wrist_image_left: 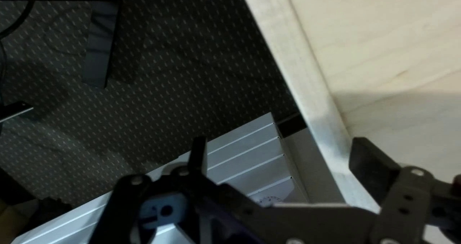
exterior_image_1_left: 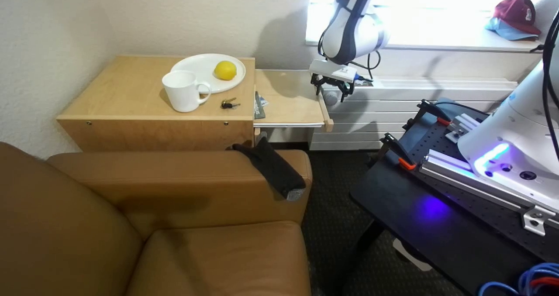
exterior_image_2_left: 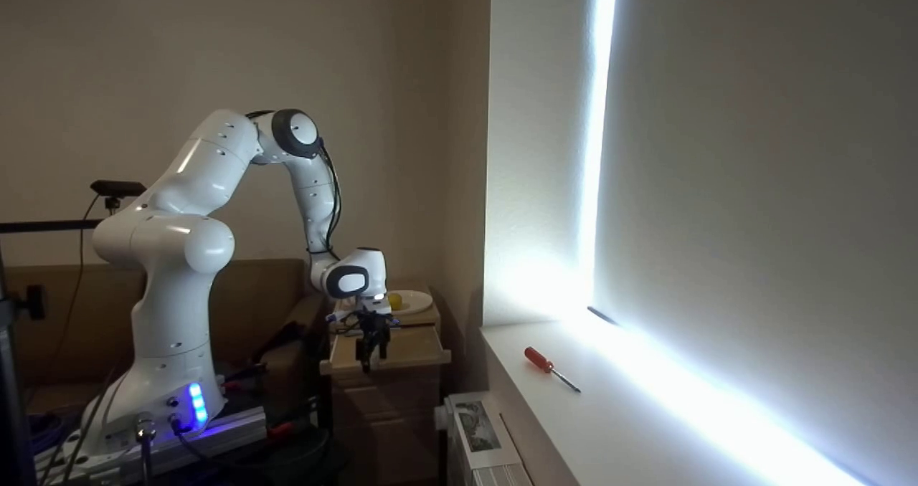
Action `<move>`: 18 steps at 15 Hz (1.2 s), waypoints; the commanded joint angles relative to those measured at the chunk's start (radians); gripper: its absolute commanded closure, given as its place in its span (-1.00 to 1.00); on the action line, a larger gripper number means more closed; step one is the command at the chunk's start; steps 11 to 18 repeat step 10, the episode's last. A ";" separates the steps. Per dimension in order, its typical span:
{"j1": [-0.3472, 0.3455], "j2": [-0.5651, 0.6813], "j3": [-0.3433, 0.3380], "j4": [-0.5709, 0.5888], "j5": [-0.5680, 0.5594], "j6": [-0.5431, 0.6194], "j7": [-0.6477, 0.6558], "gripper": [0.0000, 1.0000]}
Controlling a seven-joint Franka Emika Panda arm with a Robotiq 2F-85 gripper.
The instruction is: Open the topmost drawer.
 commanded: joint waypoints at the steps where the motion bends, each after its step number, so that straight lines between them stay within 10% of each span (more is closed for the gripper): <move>1: -0.005 -0.057 0.019 -0.002 -0.031 0.016 0.047 -1.00; 18: 0.011 -0.070 0.065 0.022 -0.039 0.058 0.103 -1.00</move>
